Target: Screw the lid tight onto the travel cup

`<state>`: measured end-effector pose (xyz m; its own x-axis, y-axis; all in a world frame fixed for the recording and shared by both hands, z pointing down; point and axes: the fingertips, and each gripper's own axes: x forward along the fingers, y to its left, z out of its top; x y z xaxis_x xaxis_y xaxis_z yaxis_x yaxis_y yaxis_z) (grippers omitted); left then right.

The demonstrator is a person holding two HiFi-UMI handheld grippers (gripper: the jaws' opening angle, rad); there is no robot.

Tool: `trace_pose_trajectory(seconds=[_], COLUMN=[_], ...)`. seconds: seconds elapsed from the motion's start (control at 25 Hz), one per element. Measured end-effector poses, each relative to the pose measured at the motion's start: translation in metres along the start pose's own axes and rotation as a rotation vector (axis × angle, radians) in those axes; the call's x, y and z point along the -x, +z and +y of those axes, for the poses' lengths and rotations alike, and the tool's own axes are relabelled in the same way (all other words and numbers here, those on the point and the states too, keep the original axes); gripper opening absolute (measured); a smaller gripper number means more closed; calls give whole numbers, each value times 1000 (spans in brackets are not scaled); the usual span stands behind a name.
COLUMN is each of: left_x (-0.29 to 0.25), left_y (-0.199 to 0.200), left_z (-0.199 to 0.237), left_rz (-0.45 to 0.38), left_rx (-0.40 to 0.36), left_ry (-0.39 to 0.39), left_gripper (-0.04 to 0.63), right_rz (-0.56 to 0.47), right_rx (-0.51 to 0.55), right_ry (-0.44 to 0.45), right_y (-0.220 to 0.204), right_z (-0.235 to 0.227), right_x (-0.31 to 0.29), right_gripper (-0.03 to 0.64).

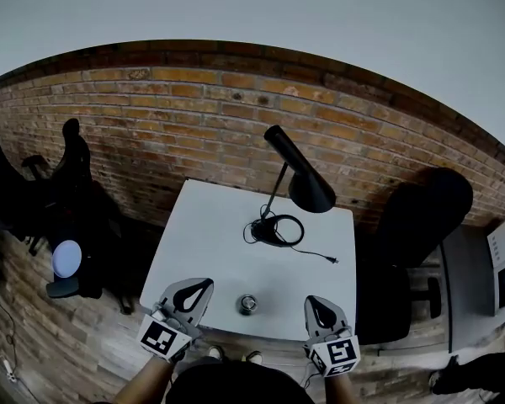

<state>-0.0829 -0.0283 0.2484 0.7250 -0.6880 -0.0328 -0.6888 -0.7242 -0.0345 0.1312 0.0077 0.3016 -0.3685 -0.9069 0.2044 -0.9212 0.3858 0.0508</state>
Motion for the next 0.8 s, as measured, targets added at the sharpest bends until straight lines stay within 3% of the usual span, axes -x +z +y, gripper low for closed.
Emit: trace_pose_trajectory(seconds=[0.48,0.8], left_x=[27,30], left_y=[8,18], left_z=[21,40], left_rz=[-10,-31], left_rx=[-30,-81], left_ry=[130,168], left_gripper=[25,25], right_rz=[-28,-99], right_rx=[20,1], right_ry=[-12,-36], right_y=[30,40], right_z=[-4,-9], right_x=[-10,-8], right_gripper=[12,12])
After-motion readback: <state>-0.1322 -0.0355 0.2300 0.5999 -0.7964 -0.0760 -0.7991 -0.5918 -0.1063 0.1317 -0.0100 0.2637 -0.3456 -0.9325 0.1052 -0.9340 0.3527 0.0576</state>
